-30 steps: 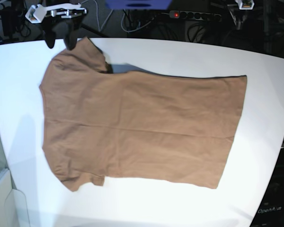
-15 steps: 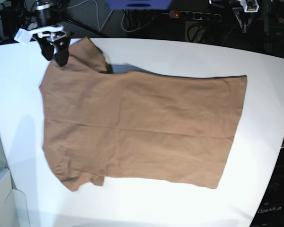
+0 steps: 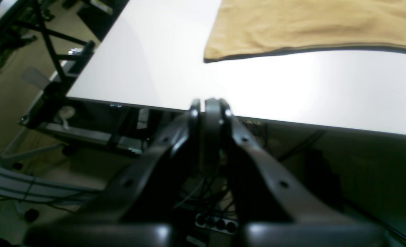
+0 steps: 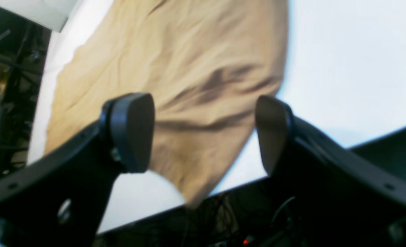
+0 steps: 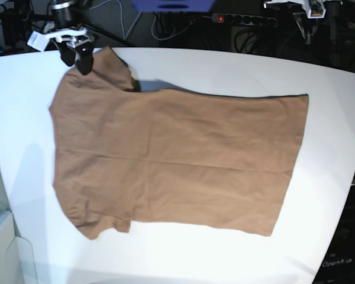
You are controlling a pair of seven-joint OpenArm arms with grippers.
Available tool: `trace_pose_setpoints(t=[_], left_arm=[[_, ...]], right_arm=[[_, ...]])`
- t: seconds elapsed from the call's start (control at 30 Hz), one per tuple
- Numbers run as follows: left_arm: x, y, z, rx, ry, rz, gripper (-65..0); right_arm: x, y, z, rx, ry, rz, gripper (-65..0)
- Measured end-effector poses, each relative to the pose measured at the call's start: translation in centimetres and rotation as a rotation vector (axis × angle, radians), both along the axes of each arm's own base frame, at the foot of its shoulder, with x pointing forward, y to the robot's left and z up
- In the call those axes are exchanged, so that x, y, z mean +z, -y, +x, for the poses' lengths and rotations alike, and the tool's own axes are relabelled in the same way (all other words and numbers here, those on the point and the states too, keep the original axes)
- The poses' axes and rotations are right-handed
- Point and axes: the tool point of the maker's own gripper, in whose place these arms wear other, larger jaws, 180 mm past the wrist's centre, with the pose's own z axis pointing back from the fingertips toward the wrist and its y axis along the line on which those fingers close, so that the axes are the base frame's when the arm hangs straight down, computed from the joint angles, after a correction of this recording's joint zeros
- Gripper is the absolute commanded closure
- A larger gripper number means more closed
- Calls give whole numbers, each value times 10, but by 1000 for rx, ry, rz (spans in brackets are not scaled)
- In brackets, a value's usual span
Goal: Fold the T-shirt properly
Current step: 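Move the right gripper down to the shirt's shoulder corner and pinch it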
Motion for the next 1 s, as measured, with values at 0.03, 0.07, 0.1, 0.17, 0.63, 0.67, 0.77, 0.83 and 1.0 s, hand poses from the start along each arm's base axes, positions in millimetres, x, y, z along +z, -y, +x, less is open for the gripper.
trace_pose_setpoints(t=[0.03, 0.07, 0.1, 0.17, 0.63, 0.67, 0.77, 0.83, 1.0], left_arm=[[0, -1, 0, 2, 0, 3, -11], [1, -4, 0, 5, 1, 8, -11], [2, -6, -1, 8, 1, 16, -11], [3, -9, -1, 13, 1, 22, -11], [3, -9, -1, 14, 1, 23, -11], [3, -9, -1, 13, 1, 23, -11], [3, -9, -2, 13, -1, 23, -11], [3, -9, -2, 13, -1, 23, -11], [5, -15, -3, 23, -1, 39, -11]], right_arm=[[-1, -4, -1, 6, -3, 8, -447], [-3, -7, -3, 5, -8, 17, -447], [-7, -9, -5, 0, -18, 25, -447], [-15, -14, -11, 0, -45, 37, -447], [-20, -18, -10, 3, -40, 46, -444], [-20, -23, -6, 17, -36, 55, -444], [-20, -31, -2, 32, -33, 71, -437], [-20, -30, -3, 31, -32, 69, -412], [-21, -30, -2, 29, -37, 66, -309]])
